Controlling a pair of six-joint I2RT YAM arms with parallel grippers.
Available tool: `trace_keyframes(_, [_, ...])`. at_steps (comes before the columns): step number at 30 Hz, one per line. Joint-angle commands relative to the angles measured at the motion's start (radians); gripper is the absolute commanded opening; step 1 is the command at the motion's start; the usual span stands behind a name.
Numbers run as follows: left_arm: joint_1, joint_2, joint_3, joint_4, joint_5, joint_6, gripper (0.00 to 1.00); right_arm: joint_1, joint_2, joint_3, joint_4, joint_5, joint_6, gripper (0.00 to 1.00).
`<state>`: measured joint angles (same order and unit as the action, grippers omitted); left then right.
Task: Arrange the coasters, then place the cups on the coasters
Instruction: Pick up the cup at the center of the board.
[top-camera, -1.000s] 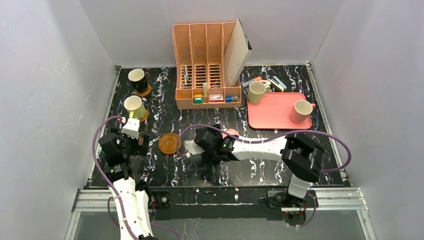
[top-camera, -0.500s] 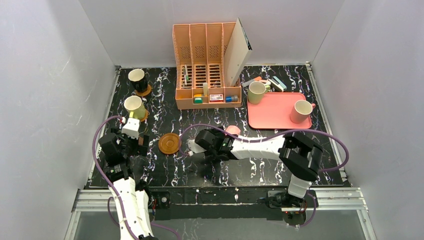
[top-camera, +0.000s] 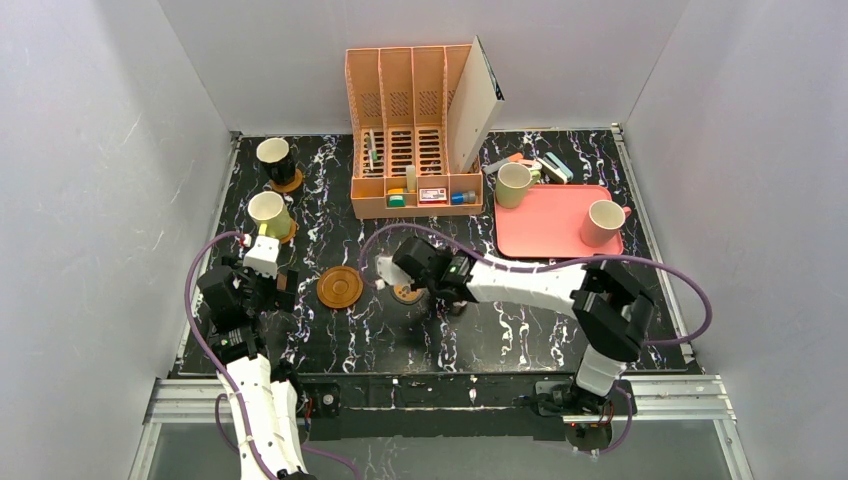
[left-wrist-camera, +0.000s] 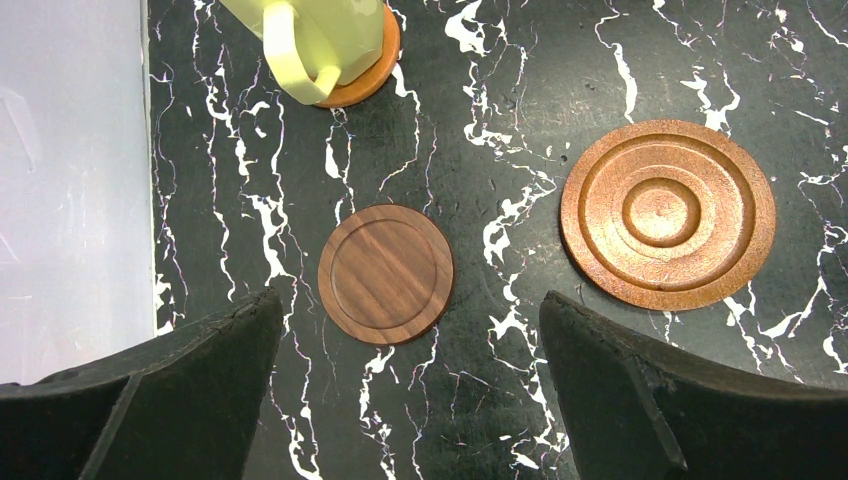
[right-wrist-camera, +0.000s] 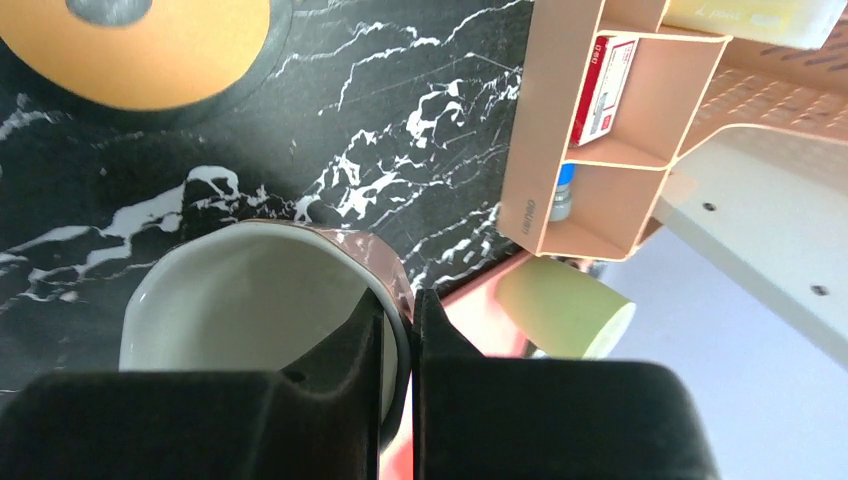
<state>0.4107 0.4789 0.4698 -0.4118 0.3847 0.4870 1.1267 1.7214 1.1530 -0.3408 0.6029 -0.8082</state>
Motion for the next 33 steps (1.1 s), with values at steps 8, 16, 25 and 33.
trace_keyframes(8, [0.007,-0.006,-0.007,-0.002,0.011,-0.005,0.98,-0.357,-0.307,0.088,0.157,-0.442,0.424,0.01])
trace_keyframes(16, [0.007,-0.011,-0.007,-0.002,0.007,-0.007,0.98,-0.681,-0.348,-0.063,0.323,-0.736,0.768,0.01])
trace_keyframes(25, [0.008,-0.011,-0.007,-0.003,0.005,-0.007,0.98,-0.775,-0.354,-0.152,0.416,-0.854,0.827,0.01])
trace_keyframes(33, [0.01,-0.013,-0.007,-0.003,0.008,-0.007,0.98,-0.774,-0.275,-0.165,0.443,-0.886,0.811,0.01])
